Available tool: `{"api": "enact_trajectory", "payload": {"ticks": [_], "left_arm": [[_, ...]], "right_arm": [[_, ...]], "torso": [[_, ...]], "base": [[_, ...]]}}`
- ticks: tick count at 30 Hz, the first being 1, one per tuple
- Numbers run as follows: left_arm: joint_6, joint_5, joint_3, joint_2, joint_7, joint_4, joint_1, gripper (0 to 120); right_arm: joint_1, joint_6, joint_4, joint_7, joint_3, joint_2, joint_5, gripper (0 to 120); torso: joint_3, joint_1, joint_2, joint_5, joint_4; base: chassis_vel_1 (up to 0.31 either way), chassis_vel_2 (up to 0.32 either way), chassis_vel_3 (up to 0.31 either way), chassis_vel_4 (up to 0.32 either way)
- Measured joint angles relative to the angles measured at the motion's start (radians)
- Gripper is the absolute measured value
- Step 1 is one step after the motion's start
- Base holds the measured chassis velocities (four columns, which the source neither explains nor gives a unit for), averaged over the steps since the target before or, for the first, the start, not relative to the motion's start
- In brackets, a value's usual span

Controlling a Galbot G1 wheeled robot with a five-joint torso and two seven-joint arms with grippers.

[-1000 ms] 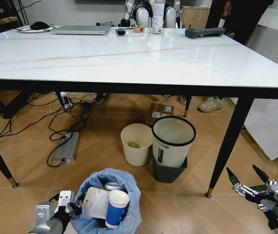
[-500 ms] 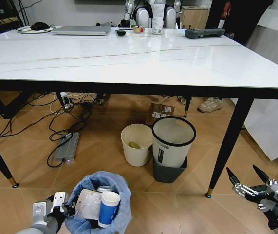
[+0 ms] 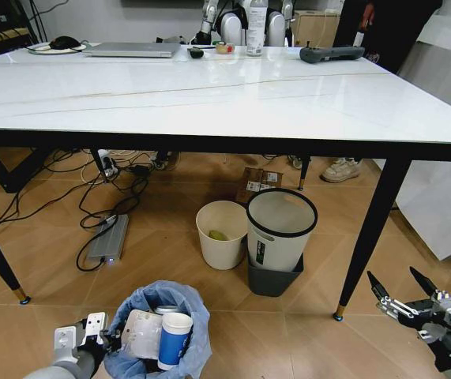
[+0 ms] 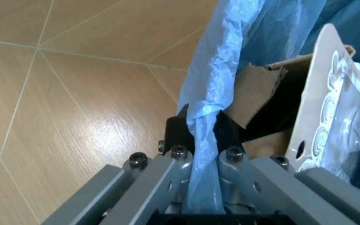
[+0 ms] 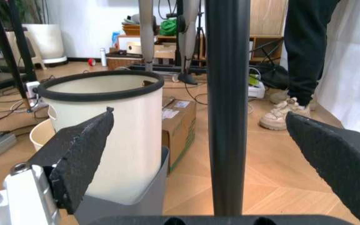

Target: Pick up the trash bin and place the trash from the table into it.

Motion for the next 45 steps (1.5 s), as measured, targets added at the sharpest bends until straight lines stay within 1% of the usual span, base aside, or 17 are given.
{"api": "enact_trajectory", "payload": {"ticks": [6,8,9,14,16,20,22,23,26,27,28,29,32,33,37,41,45], "left_arm": [[0.002,-0.001,0.0,-0.003,-0.003,-0.006,0.0,0],[0.001,0.0,0.0,-0.003,-0.002,-0.006,-0.001,7],[0.001,0.0,0.0,-0.003,-0.002,-0.006,-0.001,7],[0.001,0.007,0.001,-0.004,-0.001,-0.009,-0.001,28],[0.0,0.008,0.001,-0.004,0.0,-0.011,-0.002,32],[-0.002,0.013,0.0,-0.004,0.002,-0.018,-0.001,50],[-0.003,0.013,0.0,-0.005,0.002,-0.019,-0.001,53],[-0.003,0.014,0.0,-0.006,0.003,-0.02,-0.001,60],[-0.005,0.015,-0.001,-0.006,0.003,-0.022,0.0,72],[-0.005,0.015,-0.001,-0.006,0.003,-0.022,0.0,73],[-0.006,0.015,-0.002,-0.006,0.004,-0.023,0.0,80],[-0.006,0.015,-0.002,-0.006,0.004,-0.023,0.0,80],[-0.01,0.015,-0.008,-0.005,0.005,-0.026,0.005,93],[-0.01,0.015,-0.008,-0.005,0.005,-0.026,0.005,93],[-0.022,0.018,-0.021,-0.003,0.013,-0.038,0.023,106],[-0.028,0.026,-0.03,-0.002,0.015,-0.047,0.033,110],[-0.06,0.057,-0.059,-0.006,0.024,-0.103,0.068,114]], "right_arm": [[0.0,0.0,0.0,0.0,0.0,0.0,0.0,100],[0.0,0.0,0.0,0.0,0.0,0.0,0.0,100],[0.0,0.0,0.0,0.0,0.0,0.0,0.0,100],[0.0,0.0,0.0,0.0,0.0,0.0,0.0,100],[0.0,0.0,0.0,0.0,0.0,0.0,0.0,100],[0.0,0.0,0.0,0.0,0.0,0.0,0.0,100],[0.0,0.0,0.0,0.0,0.0,0.0,0.0,100],[0.0,0.0,0.0,0.0,0.0,0.0,0.0,100],[0.0,0.0,0.0,0.0,0.0,0.0,0.0,100],[0.0,0.0,0.0,0.0,0.0,0.0,0.0,100],[0.0,0.0,0.0,0.0,0.0,0.0,0.0,100],[0.0,0.0,0.0,0.0,0.0,0.0,0.0,100],[0.0,0.0,0.0,0.0,0.0,0.0,0.0,100],[0.0,0.0,0.0,0.0,0.0,0.0,0.0,100],[0.0,0.0,0.0,0.0,0.0,0.0,0.0,100],[0.0,0.0,0.0,0.0,0.0,0.0,0.0,100],[0.0,0.0,0.0,0.0,0.0,0.0,0.0,100]], "torso": [[0.0,0.0,0.0,0.0,0.0],[0.0,0.0,0.0,0.0,-0.0001],[0.0,0.0,0.0,0.0,-0.0001],[0.0,0.0,0.0,0.0,0.0],[0.0,0.0,0.0,0.0,0.0],[0.0,0.0,0.0,0.0,0.0],[0.0,0.0,0.001,0.0,0.0],[0.0,0.0,0.001,0.0,0.0],[0.0,0.0,0.001,0.0,0.0],[0.0,0.0,0.001,0.0,0.0],[0.0,0.0,0.001,0.0,0.0],[0.0,0.0,0.001,0.0,0.0],[0.0,0.0,0.001,0.0,-0.0001],[0.0,0.0,0.001,0.0,-0.0001],[0.001,0.0,0.001,0.0,0.0],[0.001,0.0,0.001,-0.0001,0.0],[0.001,0.0,0.001,0.0,0.0]], "base": [[0.0,0.0,0.0,0.0],[0.0,0.0,0.0,0.0],[0.0,0.0,0.0,0.0],[0.0,0.0,0.0,0.0],[0.0,0.0,0.0,0.0],[0.0,0.0,0.0,0.0],[0.0,0.0,0.0,0.0],[0.0,0.0,0.0,0.0],[0.0,0.0,0.0,0.0],[0.0,0.0,0.0,0.0],[0.0,0.0,0.0,0.0],[0.0,0.0,0.0,0.0],[0.0,0.0,0.0,0.0],[0.0,0.0,0.0,0.0],[0.0,0.0,0.0,0.0],[0.0,0.0,0.0,0.0],[0.0,0.0,0.0,0.0]]}}
